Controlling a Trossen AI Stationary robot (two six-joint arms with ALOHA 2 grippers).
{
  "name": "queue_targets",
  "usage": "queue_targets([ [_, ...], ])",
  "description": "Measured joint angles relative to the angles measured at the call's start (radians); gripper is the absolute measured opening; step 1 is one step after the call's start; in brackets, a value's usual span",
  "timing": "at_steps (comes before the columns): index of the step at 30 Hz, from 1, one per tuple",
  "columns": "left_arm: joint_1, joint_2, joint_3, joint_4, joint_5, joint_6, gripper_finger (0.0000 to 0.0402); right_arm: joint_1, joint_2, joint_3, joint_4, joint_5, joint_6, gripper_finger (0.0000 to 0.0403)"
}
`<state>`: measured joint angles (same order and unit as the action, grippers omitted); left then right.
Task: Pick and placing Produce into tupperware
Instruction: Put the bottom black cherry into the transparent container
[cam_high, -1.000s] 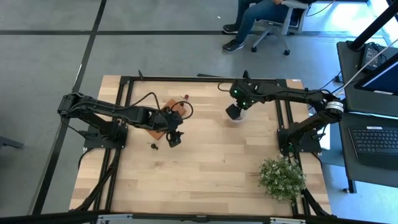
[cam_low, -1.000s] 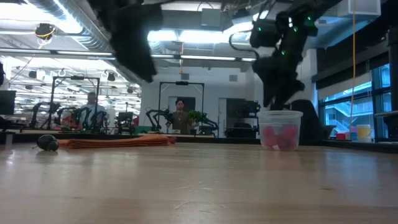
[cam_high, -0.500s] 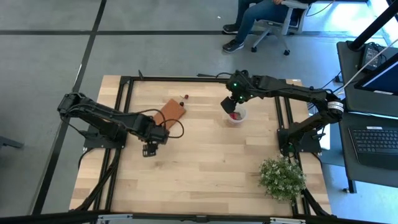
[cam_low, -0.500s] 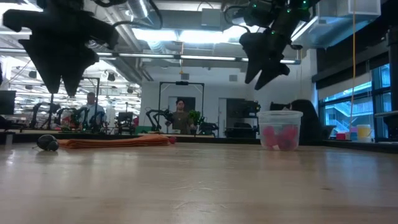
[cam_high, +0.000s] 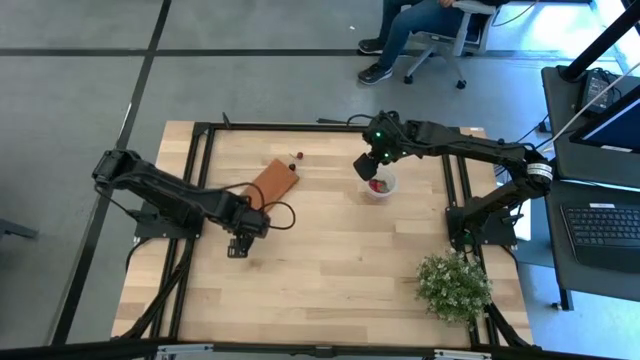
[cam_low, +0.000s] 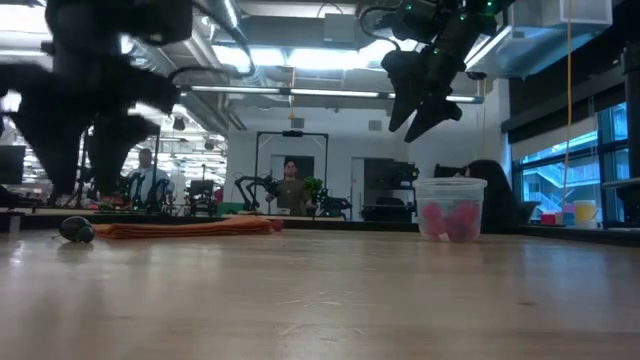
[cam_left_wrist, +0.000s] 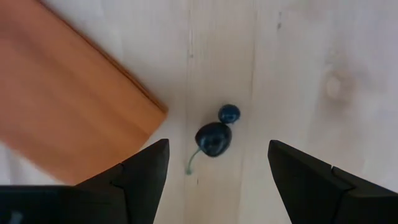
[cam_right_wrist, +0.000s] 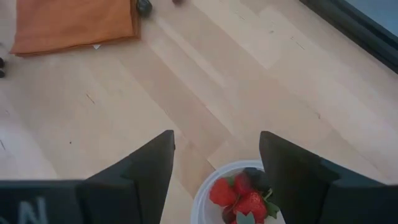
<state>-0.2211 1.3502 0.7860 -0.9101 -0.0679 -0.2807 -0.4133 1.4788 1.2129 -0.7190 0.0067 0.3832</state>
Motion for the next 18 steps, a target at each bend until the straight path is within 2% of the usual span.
queue_targets([
  [11,0.000,0.000,-0.151,0.189,-0.005,-0.004,0.0267,0.000,0.000,0.000,0.003,0.000,0.000,0.0237],
  [18,0.000,0.000,-0.194,0.211,0.019,-0.004,0.0267,0.000,0.000,0.000,0.006,0.000,0.000,0.0237],
])
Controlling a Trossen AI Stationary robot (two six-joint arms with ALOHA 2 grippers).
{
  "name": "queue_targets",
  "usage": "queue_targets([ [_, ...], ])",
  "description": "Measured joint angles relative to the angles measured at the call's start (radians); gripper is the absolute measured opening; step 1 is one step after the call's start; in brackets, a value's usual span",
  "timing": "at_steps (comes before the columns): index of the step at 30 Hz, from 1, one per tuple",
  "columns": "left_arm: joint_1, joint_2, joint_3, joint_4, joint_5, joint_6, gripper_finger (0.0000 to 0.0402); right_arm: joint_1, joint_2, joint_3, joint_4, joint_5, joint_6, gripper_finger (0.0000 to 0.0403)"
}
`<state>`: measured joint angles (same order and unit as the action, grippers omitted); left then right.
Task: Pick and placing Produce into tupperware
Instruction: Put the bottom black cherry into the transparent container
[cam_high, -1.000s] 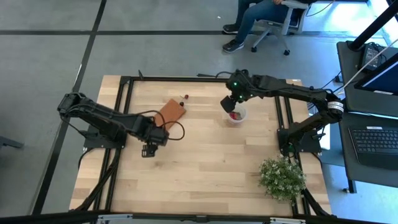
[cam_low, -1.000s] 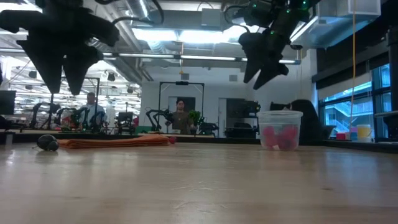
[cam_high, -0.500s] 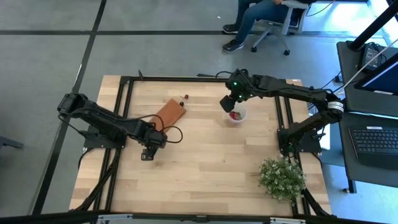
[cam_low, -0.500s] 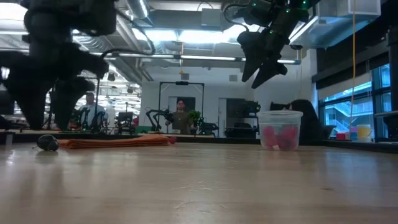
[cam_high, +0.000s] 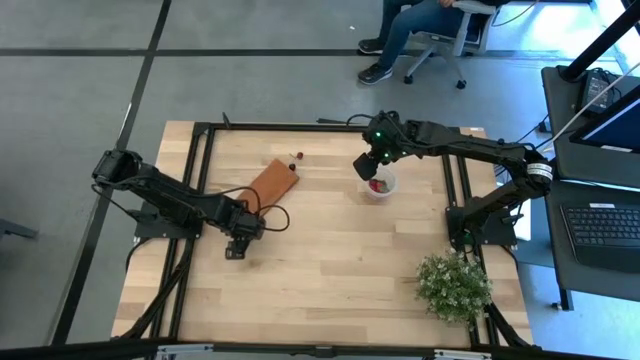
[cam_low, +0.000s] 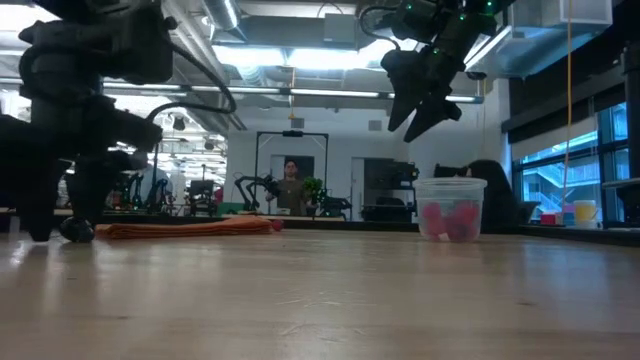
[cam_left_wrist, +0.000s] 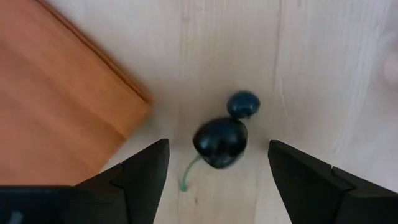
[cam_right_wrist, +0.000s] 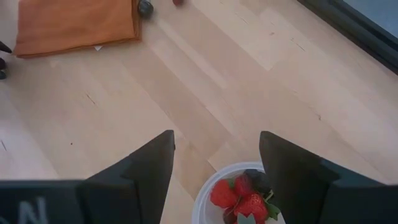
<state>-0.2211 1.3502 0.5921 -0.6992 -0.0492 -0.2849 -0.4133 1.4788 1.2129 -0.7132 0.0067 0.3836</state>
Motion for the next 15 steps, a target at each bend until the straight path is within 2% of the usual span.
queue_targets([
  [6,0.000,0.000,-0.008,0.048,0.008,-0.004,0.0261,0.000,0.000,0.000,0.000,0.000,0.000,0.0237],
  [15,0.000,0.003,-0.008,0.053,0.004,0.004,0.0217,0.000,0.000,0.000,0.000,0.000,0.000,0.0237],
])
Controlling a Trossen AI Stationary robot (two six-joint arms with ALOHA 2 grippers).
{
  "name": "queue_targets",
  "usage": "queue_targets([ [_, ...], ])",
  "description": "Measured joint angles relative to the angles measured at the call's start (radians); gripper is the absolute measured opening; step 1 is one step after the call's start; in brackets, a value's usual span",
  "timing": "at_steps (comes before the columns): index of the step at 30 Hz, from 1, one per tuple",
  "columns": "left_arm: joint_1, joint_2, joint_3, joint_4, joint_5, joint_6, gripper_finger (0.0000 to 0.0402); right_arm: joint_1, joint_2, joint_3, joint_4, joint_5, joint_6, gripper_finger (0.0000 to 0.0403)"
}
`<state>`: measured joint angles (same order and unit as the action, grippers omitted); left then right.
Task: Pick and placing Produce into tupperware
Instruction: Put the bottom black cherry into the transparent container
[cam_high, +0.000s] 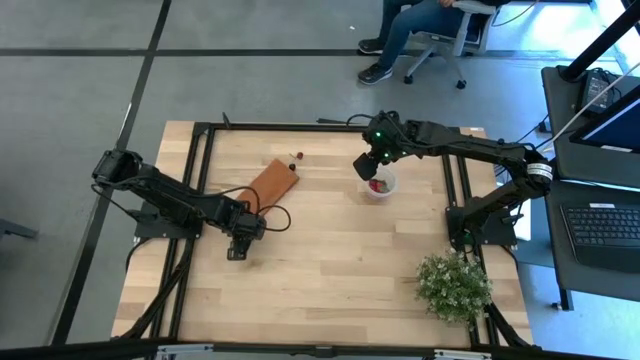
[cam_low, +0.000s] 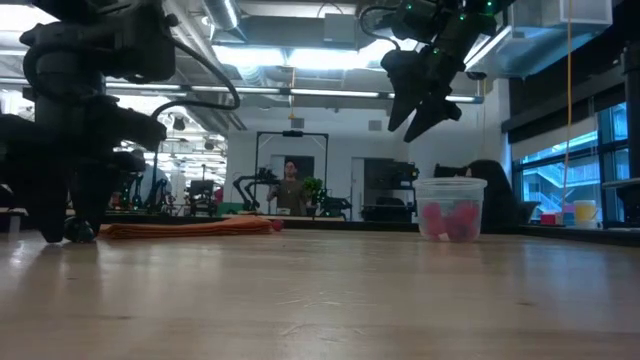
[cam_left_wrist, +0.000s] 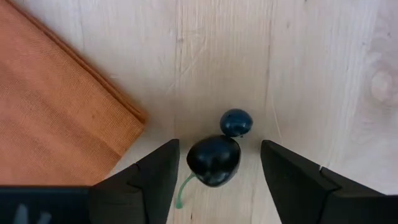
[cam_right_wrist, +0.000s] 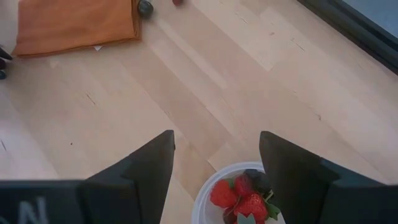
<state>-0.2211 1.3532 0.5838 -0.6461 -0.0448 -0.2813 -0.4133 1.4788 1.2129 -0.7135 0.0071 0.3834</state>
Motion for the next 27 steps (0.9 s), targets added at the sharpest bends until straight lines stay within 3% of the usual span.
queue_targets([
  [11,0.000,0.057,0.006,0.000,0.006,-0.001,0.0185,0.000,0.000,0.000,-0.001,0.000,0.000,0.0237],
  [23,-0.001,0.060,0.005,0.006,0.007,-0.003,0.0110,0.000,0.000,0.000,-0.002,0.000,0.000,0.0237],
  [27,0.000,0.060,0.005,0.006,0.007,0.000,0.0106,0.000,0.000,0.000,-0.002,0.000,0.000,0.0237],
])
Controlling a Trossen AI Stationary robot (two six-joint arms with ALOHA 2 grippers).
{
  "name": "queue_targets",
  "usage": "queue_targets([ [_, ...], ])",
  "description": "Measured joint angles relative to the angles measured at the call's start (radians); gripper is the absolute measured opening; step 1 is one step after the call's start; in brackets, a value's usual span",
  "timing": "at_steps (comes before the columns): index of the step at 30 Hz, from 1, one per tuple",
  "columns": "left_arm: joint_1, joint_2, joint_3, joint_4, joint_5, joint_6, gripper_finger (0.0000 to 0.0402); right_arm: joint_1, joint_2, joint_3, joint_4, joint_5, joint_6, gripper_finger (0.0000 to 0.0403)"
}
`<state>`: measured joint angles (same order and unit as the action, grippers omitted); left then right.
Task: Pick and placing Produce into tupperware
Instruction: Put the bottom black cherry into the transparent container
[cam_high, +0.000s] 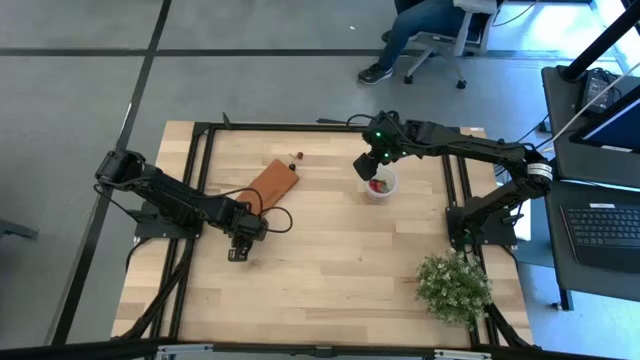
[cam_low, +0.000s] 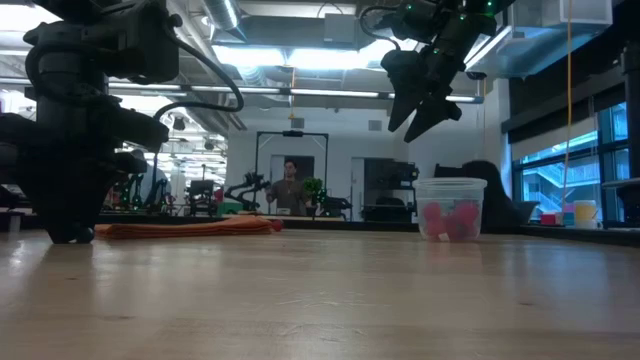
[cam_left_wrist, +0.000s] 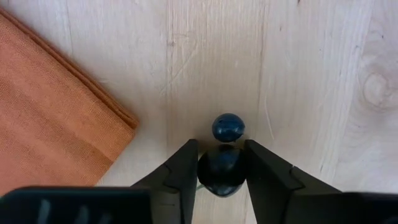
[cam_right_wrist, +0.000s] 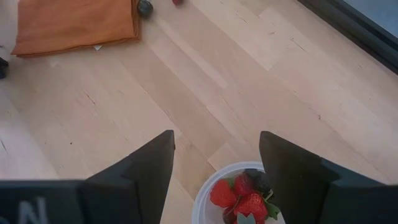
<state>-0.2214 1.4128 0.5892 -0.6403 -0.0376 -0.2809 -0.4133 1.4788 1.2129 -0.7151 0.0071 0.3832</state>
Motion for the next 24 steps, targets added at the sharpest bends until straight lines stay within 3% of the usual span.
queue_targets([
  [5,0.000,0.001,0.000,0.000,0.000,0.000,0.0119,0.000,0.000,0.000,0.000,0.000,-0.003,0.0237],
  [14,0.001,0.013,0.057,-0.053,-0.005,-0.005,0.0103,0.000,0.000,0.000,0.000,0.000,0.004,0.0237],
  [24,0.026,0.009,0.266,-0.216,-0.211,0.033,0.0104,0.021,0.000,0.000,0.036,-0.091,0.135,0.0237],
])
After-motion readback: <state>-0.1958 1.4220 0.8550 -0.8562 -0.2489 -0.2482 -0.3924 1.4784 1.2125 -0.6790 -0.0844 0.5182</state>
